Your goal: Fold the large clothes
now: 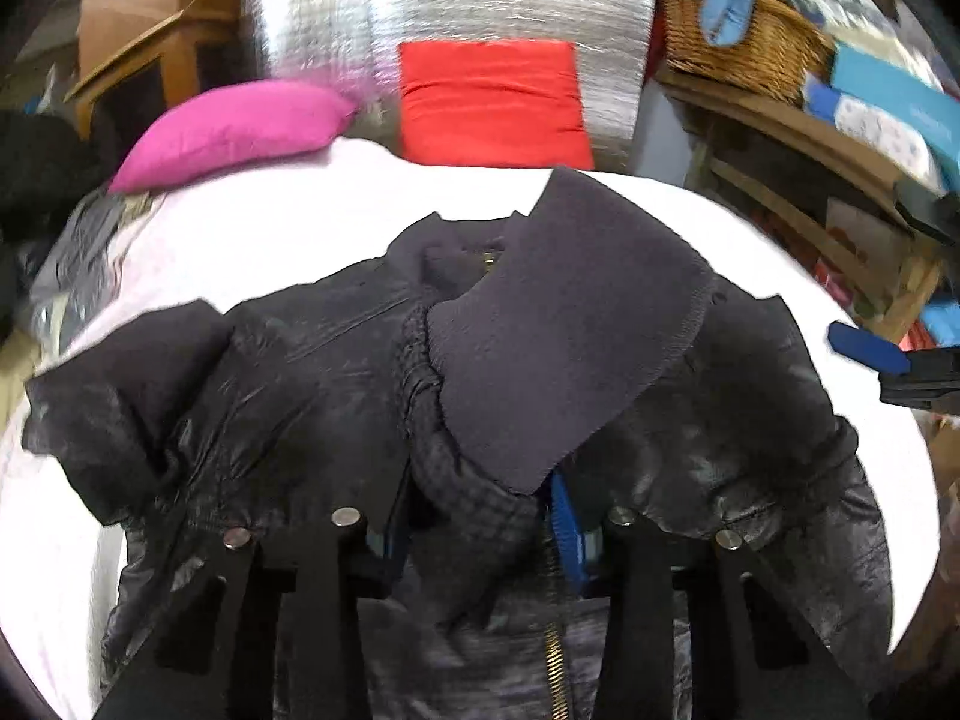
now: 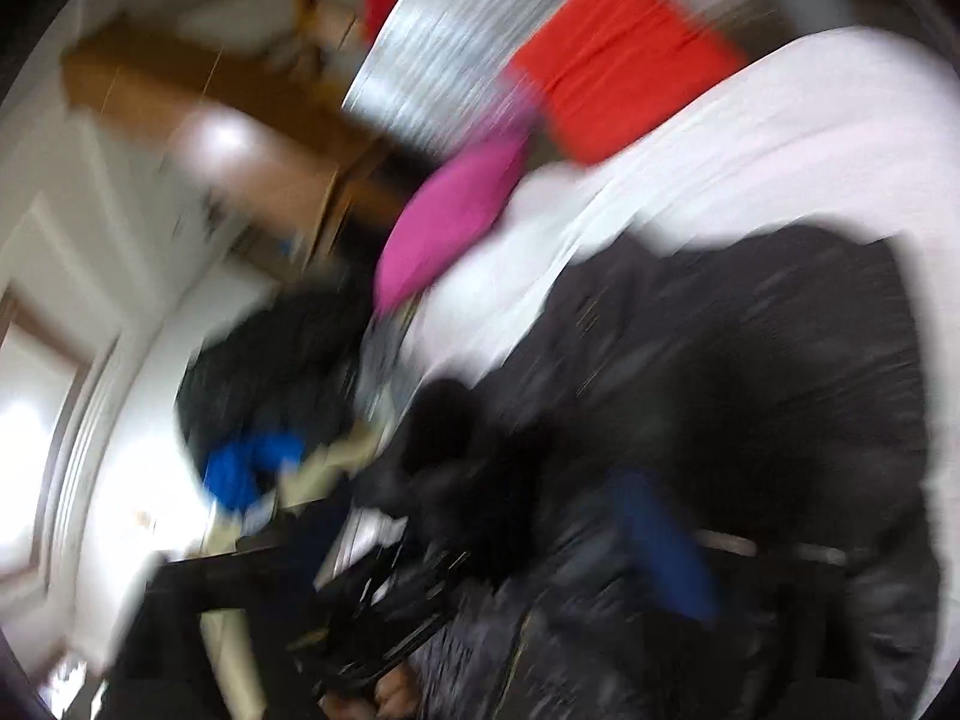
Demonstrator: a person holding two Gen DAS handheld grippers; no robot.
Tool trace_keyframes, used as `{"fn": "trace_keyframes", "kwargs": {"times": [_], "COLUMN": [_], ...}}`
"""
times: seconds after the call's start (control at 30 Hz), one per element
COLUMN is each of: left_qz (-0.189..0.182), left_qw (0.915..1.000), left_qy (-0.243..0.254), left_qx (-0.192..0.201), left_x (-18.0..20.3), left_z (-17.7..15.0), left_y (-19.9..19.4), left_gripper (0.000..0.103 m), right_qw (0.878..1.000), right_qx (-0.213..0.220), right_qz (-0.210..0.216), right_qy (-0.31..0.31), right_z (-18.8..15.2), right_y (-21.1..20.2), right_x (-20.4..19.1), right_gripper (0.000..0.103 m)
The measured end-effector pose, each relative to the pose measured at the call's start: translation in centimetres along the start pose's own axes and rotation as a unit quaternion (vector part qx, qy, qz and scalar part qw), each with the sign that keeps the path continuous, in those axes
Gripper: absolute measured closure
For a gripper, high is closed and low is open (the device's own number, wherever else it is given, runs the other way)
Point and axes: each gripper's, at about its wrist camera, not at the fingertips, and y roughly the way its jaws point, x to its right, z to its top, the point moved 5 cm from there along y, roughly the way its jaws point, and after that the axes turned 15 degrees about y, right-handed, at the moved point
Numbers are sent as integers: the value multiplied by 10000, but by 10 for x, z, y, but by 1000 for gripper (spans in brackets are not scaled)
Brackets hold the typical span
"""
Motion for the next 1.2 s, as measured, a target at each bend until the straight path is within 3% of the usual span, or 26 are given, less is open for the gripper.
{"fn": "trace_keyframes", "kwargs": {"times": [0.07, 0.13, 0.2, 0.27, 0.33, 0.4, 0.47, 0.53, 0.6, 0.73, 0.87, 1.0, 1.07, 1.2], "left_qz": [-39, -70, -116, 19, 219, 284, 194, 106, 79, 199, 392, 527, 397, 30], "left_qw": [9999, 9999, 9999, 10000, 9997, 9995, 9998, 9997, 9986, 9950, 9932, 9921, 9907, 9850], "left_qy": [-91, -115, -110, -31, 118, 106, -25, -208, -499, -966, -1091, -1020, -983, -1197], "left_qx": [53, 67, 17, -26, 9, 19, 1, -77, -152, -136, -73, -503, -851, -1239], "left_x": [-12, -19, -26, -32, -35, -41, -49, -60, -78, -109, -122, -119, -115, -113], "left_z": [-1, -2, -5, -7, -5, -6, -7, -9, -13, -18, -24, -33, -39, -51], "left_y": [-6, -10, -12, -14, -17, -21, -21, -20, -19, -24, -30, -13, 2, 28], "left_gripper": [62, 60, 58, 48, 33, 26, 26, 26, 26, 26, 26, 26, 25, 22], "right_qw": [9976, 9872, 9690, 9603, 9591, 9609, 9612, 9611, 9561, 9497, 9465, 9376, 9379, 9494], "right_qx": [588, 1081, 1384, 1438, 1316, 1159, 918, 663, 424, 740, 1212, 1091, 946, 878], "right_qz": [-249, -1019, -1872, -2168, -2222, -2229, -2379, -2508, -2812, -3039, -2990, -3297, -3321, -2895], "right_qy": [276, 579, 826, 1003, 1163, 1162, 1054, 943, 708, 140, -28, 179, 345, 843], "right_z": [17, 30, 41, 46, 50, 50, 48, 42, 34, 33, 38, 48, 48, 52], "right_y": [-23, -36, -43, -44, -40, -30, -13, 3, 19, 12, -6, 2, 6, -4], "right_x": [16, 40, 70, 89, 104, 109, 114, 115, 117, 100, 85, 104, 113, 114], "right_gripper": [4, 5, 6, 6, 9, 11, 22, 43, 56, 78, 84, 84, 84, 77]}}
